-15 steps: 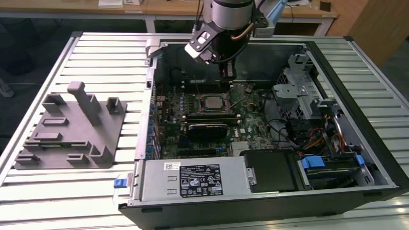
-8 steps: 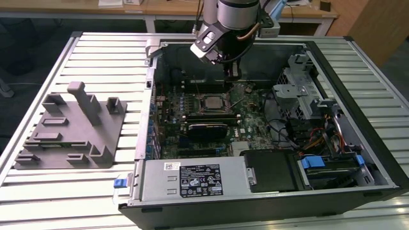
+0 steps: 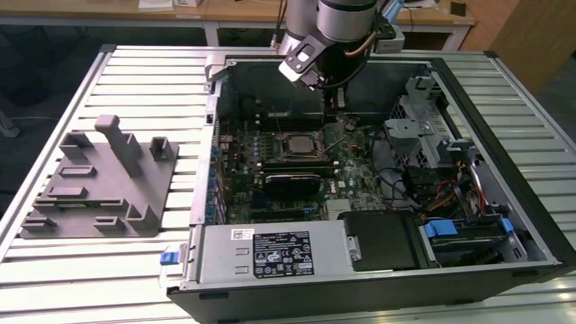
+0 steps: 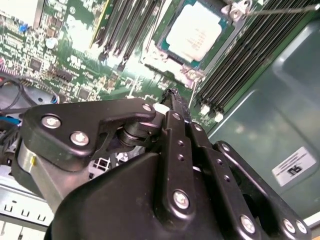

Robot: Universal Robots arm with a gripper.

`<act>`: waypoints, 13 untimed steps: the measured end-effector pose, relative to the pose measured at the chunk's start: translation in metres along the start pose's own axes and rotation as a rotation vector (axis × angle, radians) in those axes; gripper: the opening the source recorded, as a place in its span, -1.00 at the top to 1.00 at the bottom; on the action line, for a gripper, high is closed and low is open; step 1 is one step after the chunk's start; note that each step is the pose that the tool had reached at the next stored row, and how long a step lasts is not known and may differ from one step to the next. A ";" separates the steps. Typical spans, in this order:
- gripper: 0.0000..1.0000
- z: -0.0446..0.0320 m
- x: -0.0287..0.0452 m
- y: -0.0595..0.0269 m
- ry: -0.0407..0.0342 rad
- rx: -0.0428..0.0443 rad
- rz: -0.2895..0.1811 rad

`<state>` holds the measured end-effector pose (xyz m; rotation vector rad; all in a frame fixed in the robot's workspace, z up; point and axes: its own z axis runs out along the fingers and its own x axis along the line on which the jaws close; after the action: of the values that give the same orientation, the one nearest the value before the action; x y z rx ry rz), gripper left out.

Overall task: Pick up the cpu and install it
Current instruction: 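Close the cpu cover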

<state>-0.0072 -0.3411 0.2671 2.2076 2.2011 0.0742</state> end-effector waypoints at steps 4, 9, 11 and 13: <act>0.79 0.0004 0.0001 0.0074 -0.0001 0.0000 0.000; 0.79 0.0008 0.0003 0.0166 -0.0002 0.0000 0.001; 0.79 0.0010 0.0004 0.0206 -0.0003 0.0000 0.001; 0.79 0.0012 0.0005 0.0243 -0.0005 0.0001 0.001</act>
<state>0.0172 -0.3407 0.2671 2.2092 2.1993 0.0736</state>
